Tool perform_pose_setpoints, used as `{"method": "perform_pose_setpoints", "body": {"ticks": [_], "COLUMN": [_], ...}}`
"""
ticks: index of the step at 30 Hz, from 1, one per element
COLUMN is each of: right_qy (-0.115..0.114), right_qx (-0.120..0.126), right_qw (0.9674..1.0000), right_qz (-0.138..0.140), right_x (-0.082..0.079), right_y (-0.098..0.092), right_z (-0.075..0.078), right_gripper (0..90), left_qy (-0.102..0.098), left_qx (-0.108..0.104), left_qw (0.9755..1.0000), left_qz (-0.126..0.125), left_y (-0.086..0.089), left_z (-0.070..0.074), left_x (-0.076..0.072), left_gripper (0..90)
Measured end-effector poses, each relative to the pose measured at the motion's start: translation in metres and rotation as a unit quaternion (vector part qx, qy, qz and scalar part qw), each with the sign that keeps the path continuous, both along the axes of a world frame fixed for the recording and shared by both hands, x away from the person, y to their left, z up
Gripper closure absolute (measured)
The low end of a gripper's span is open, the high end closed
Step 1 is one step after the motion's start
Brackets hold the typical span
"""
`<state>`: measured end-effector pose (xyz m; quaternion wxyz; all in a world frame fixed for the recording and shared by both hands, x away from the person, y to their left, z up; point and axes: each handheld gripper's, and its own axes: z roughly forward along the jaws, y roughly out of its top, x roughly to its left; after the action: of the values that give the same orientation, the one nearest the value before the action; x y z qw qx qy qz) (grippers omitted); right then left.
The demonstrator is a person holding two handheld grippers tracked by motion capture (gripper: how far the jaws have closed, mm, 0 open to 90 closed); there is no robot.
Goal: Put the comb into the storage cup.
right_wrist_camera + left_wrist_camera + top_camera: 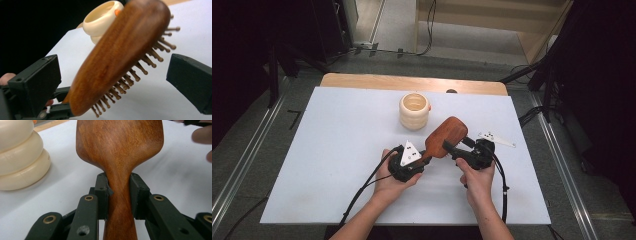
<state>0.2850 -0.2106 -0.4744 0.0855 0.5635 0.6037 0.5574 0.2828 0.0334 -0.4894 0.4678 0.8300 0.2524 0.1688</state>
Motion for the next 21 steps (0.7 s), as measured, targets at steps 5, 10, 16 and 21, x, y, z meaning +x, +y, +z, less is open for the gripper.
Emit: {"method": "perform_pose_setpoints", "body": {"ticks": [5,10,16,21], "right_qy": [0.014,0.036,0.045,0.061], "right_qx": [0.018,0.043,0.076,0.119], "right_qw": [0.9997,0.9984,0.9959,0.9906], "right_qz": [0.007,0.008,0.021,0.032], "right_x": [0.003,0.006,0.007,0.008], "right_y": [0.002,0.004,0.003,-0.002], "right_z": [-0.005,-0.009,-0.012,-0.018], "right_gripper": [0.0,4.9,20.1,36.0], "left_qy": [-0.01,-0.018,-0.026,-0.025], "left_qx": [-0.005,-0.01,-0.012,-0.013], "left_qw": [0.9999,0.9998,0.9995,0.9995], "left_qz": [-0.002,-0.005,-0.013,-0.013], "left_y": [-0.001,-0.003,-0.007,-0.008], "left_z": [-0.001,-0.003,-0.006,-0.008], "left_x": [-0.007,-0.013,-0.018,-0.018], "left_gripper": [71.7,71.6,71.6,71.5]}}
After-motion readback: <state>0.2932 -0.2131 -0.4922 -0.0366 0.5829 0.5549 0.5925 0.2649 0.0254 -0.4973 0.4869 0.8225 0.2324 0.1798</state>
